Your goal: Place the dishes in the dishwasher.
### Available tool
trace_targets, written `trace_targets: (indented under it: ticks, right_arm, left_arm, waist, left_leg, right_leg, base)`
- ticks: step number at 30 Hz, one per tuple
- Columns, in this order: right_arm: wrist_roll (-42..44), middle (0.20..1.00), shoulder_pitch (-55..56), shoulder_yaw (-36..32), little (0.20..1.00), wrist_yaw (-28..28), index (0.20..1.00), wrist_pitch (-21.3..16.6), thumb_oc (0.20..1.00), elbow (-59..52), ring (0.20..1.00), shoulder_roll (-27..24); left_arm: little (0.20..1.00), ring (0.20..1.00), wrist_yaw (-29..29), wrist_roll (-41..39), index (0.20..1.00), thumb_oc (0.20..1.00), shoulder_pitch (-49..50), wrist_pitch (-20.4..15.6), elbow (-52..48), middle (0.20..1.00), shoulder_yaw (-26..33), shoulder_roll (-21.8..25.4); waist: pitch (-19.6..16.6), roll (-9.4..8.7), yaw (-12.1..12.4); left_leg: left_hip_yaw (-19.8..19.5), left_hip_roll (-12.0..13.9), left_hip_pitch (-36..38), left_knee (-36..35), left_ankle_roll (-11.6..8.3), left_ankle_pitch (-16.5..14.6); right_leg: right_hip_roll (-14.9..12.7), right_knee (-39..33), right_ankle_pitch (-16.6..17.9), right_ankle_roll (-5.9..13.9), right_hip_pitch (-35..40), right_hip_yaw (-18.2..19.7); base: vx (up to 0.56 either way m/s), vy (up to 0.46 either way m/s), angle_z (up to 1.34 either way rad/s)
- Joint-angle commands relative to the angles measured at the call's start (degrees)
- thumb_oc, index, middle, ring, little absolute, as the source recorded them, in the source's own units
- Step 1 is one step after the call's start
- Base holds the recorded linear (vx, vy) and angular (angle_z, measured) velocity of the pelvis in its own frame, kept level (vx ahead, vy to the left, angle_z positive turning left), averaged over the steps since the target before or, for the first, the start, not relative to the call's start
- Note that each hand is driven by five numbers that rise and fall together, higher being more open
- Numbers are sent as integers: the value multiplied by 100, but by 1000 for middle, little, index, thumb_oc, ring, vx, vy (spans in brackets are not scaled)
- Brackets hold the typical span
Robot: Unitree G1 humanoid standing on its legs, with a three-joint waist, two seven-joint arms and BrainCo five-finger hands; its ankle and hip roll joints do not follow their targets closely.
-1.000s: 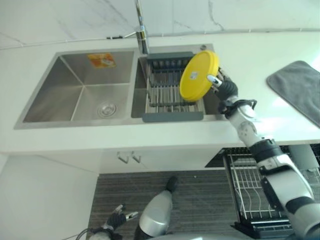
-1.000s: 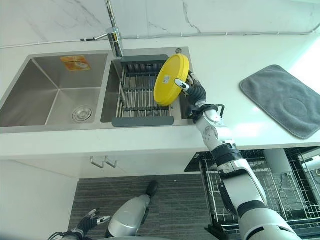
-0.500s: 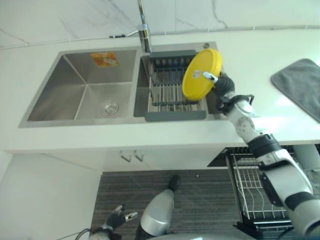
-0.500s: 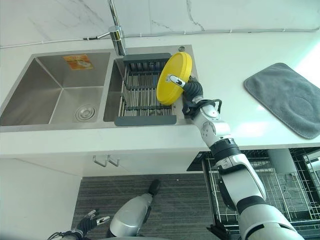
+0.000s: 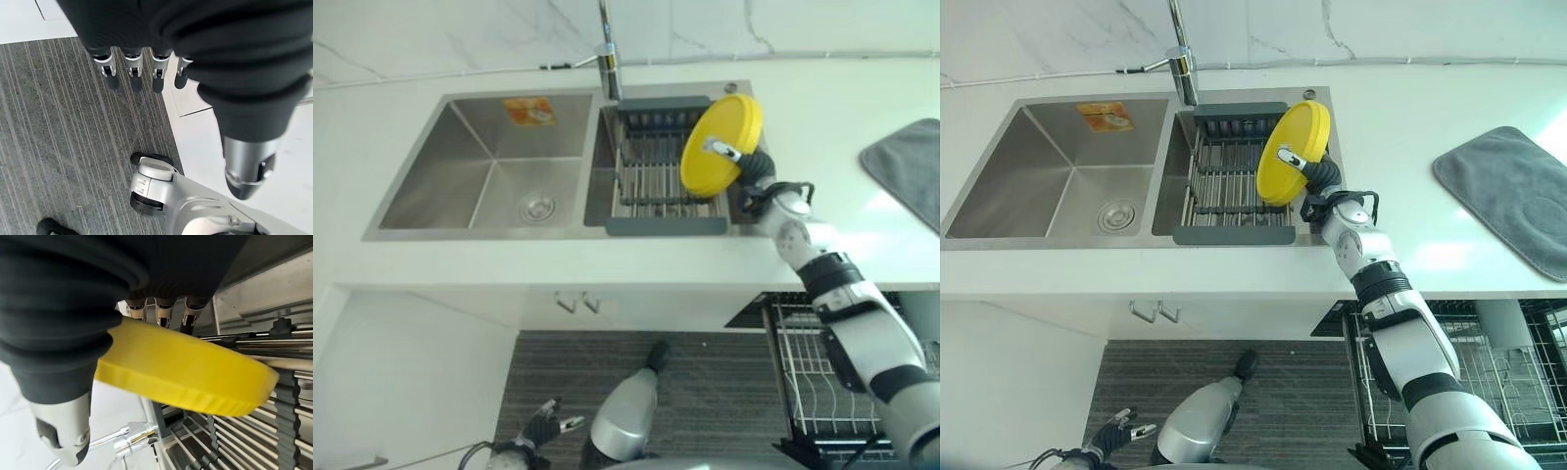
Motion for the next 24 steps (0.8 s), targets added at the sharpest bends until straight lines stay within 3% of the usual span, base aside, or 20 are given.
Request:
trace_targets:
  ticks: [1,15,16,17,18,24]
  right_arm:
    - [-77,1000,-234,232,1000,8,1000,-247,1000,-173,1000,-224]
    - [-376,1000,-412,286,1000,-62,1000,-249,1000,177,1000,-165]
    - [-400,602,-437,289,602,-61,602,-263,602,184,602,-184]
    - [-422,479,-458,297,479,-91,479,-277,479,176,479,-190]
    - [-460,200,-475,293,200,-113,200,-327,200,160,200,-202]
    - [-457,200,-472,272,200,-359,200,-531,200,92,200,-160]
  left_arm:
    - [1000,1000,-20,112,1000,1000,65,-121,-34,1000,-594,233]
    - [1000,1000,-137,-70,1000,1000,50,-19,16,1000,-628,239]
    - [1000,1000,-146,-100,1000,1000,47,-5,1,1000,-621,251]
    - [1000,1000,-153,-109,1000,1000,44,-5,0,1000,-607,252]
    - [1000,1000,-168,-99,1000,1000,46,-24,11,1000,-577,244]
    - [1000,1000,-179,-201,1000,1000,48,-2,8,1000,-546,192]
  waist:
    - [-402,262,172]
    - [-419,301,222]
    - [-413,300,227]
    - [-406,301,229]
    - [-391,303,237]
    - [-372,315,249]
  left_leg:
    - [-103,462,535,-281,-228,-578]
    - [-195,424,507,-285,-224,-543]
    - [-204,420,503,-284,-223,-540]
    - [-215,415,500,-282,-221,-537]
    - [-241,407,495,-282,-217,-533]
    - [-294,387,483,-282,-213,-516]
  right_leg:
    - [-151,860,-85,-169,-766,182]
    - [-191,825,-53,-144,-754,196]
    - [-194,829,-52,-143,-757,196]
    - [-200,840,-54,-142,-766,197]
    - [-207,858,-55,-139,-783,200]
    - [-213,849,-42,-138,-787,210]
  base:
    - [6,11,3]
    - [0,0,0]
    - [0,0,0]
    - [0,0,0]
    - [0,0,0]
    - [0,0,0]
